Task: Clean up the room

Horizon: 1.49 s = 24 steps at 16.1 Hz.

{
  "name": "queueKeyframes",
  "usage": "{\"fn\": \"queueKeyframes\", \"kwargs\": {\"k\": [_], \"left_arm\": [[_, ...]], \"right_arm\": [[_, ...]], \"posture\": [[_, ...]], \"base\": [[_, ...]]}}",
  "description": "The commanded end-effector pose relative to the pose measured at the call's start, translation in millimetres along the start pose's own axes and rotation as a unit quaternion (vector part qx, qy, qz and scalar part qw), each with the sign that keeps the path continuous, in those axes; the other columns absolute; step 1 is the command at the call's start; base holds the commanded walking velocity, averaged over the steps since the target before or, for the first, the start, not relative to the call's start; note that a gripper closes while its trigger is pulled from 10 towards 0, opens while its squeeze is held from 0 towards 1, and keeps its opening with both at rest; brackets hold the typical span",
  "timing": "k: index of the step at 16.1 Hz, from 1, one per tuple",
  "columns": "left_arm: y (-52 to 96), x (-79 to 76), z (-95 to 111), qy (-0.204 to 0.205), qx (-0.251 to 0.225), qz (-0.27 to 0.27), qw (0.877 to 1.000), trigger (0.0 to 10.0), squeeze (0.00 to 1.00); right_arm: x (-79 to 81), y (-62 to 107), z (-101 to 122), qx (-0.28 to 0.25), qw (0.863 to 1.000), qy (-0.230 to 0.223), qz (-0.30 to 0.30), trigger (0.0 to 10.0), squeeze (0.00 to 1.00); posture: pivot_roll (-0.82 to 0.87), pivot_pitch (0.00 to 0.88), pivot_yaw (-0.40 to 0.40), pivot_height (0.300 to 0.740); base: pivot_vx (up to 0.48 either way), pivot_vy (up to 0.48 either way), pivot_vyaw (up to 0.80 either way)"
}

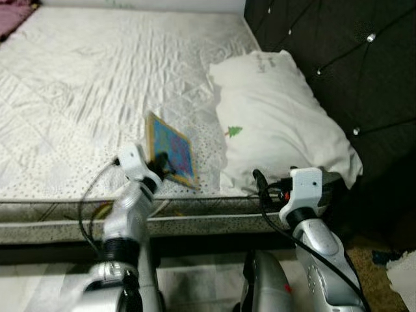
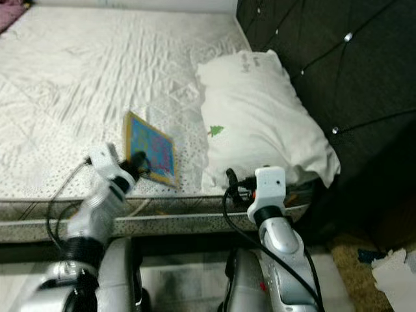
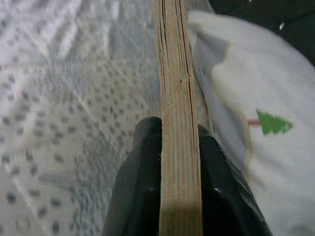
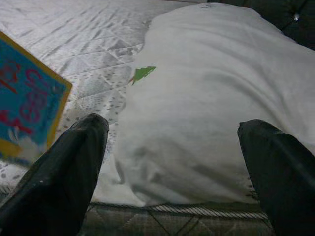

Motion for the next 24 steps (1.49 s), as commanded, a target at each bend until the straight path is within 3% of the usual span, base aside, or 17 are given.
{"fn": "queueKeyframes", "kwargs": {"k": [1,10,13,14,16,19,24], "left_arm": [[-5.0,-0.3,7.9,0.006,-0.007,-0.008,1.000,10.0,0.00],[-22.2,-8.7,-4.0,0.041,0.030,-0.039,0.998,10.0,0.00],[-21.8,-1.5,-6.1,0.050,0.035,-0.027,0.998,10.0,0.00],[-19.3,7.0,-9.7,0.045,0.040,-0.013,0.998,10.0,0.45],[-16.3,14.8,-15.3,0.048,0.051,-0.003,0.998,10.0,0.98],[-12.3,30.0,-15.8,0.041,0.055,0.030,0.997,10.0,1.00],[-12.3,45.6,5.3,0.023,0.033,0.064,0.997,10.0,1.00]], "right_arm": [[-5.4,3.8,4.2,-0.001,1.000,0.005,-0.004,10.0,0.00],[-33.9,22.1,7.3,0.017,0.998,0.055,-0.018,10.0,0.00],[-37.4,24.3,6.4,0.023,0.998,0.060,-0.017,10.0,0.00],[-37.5,24.6,6.1,0.025,0.998,0.062,-0.016,10.0,0.00],[-37.5,25.1,6.2,0.026,0.998,0.063,-0.014,10.0,0.00],[-36.9,24.5,6.2,0.027,0.997,0.065,-0.012,10.0,0.00],[-36.3,21.6,6.3,0.026,0.997,0.067,-0.011,10.0,0.00]], "posture": [[-0.11,0.048,-0.039,0.573],[-0.22,0.053,-0.093,0.573],[-0.23,0.049,-0.102,0.573],[-0.23,0.048,-0.104,0.573],[-0.23,0.048,-0.104,0.573],[-0.23,0.042,-0.104,0.573],[-0.23,0.031,-0.099,0.573]], "base": [[0.000,0.000,0.00],[0.000,0.000,0.00],[0.000,0.000,0.00],[0.000,0.000,0.00],[0.000,0.000,0.00],[0.000,0.000,0.00],[0.000,0.000,0.00]]}}
Point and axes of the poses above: a point about 5 cm out from each wrist's last joint towards the gripper, its own y axis pointing back from the gripper into the wrist, its own z axis along the axis of the wrist's last joint, x = y × z, the point moved 3 cm from there along -y, pointing out of the wrist towards the gripper, and after that the axes turned 7 degrees about y, right-handed, at the moved point
